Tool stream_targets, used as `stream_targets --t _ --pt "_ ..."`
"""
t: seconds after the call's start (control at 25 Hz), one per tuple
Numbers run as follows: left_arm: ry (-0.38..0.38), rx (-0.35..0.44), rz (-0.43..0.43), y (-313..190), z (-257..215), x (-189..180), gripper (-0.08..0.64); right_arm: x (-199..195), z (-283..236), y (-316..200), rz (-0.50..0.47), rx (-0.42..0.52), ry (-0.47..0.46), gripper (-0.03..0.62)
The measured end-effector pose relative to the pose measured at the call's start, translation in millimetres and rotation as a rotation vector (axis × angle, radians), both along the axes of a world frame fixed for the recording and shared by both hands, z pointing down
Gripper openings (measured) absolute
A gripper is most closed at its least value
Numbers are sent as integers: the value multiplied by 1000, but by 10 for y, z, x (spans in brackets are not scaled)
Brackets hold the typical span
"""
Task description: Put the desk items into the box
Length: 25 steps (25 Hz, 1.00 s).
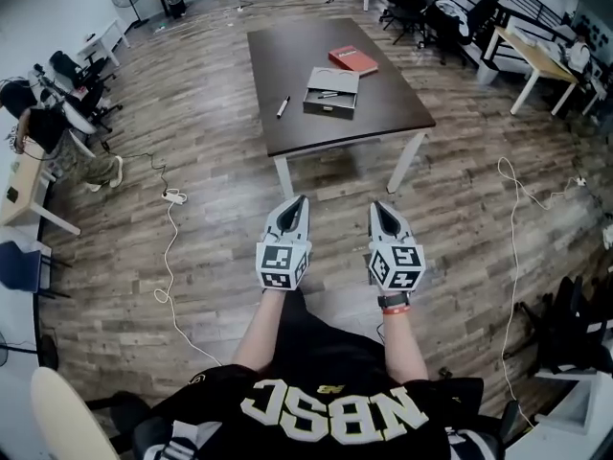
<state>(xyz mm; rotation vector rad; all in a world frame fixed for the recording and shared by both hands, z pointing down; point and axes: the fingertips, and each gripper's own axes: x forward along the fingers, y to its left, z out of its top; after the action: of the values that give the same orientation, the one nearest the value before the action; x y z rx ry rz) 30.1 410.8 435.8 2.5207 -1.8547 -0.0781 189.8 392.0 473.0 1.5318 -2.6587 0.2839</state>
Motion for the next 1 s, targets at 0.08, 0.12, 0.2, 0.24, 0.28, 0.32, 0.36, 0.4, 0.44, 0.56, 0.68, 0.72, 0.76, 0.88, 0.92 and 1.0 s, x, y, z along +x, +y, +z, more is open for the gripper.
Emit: stream_targets --t 0.08,0.12,0.2,0.24,0.28,0.32,0.36,0.4,0.44,0.56,0.68,0.72,0.76,0.88,0.92,1.0 --pt "-3 3 10 -169 39 -16 14 -15 82 -174 8 -11 -1 6" --pt "0 3 12 -278 63 -43 14 -23 125 -283 13 -18 -1 6" --pt "6 3 15 -547 106 -117 14 -46 185 -542 23 -25 -2 6" --pt "10 5 18 -703 120 -156 14 -59 199 -696 30 -25 -1 6" --pt "16 6 19 -865 132 -196 14 -74 205 -858 37 -26 -1 8" --pt "21 7 21 -1028 138 -239 14 -97 204 -1022 43 -27 -1 6" --pt "26 7 23 -1191 136 -287 14 -131 197 -1184 48 -30 -6 6" --pt "28 8 27 -1358 123 -341 14 -179 188 -1343 53 -36 -16 6" --pt "29 9 31 -1529 95 -402 14 -241 175 -1497 56 -45 -27 8" --pt "38 11 39 -2013 -13 -623 14 -490 135 -1906 51 -68 -40 6" --pt "49 4 42 -2461 -71 -841 14 -738 113 -2308 46 -79 -30 6" --pt "57 1 47 -2610 -77 -886 14 -797 101 -2457 47 -82 -26 6" --pt "64 -3 57 -2756 -77 -914 14 -845 90 -2611 49 -84 -24 8" --pt "65 -19 93 -3182 -41 -958 14 -975 77 -3077 57 -90 -25 6" --pt "62 -25 104 -3320 -23 -980 14 -1021 73 -3219 61 -90 -27 8" --pt "56 -27 122 -3580 -14 -1037 14 -1112 53 -3474 71 -88 -33 8"
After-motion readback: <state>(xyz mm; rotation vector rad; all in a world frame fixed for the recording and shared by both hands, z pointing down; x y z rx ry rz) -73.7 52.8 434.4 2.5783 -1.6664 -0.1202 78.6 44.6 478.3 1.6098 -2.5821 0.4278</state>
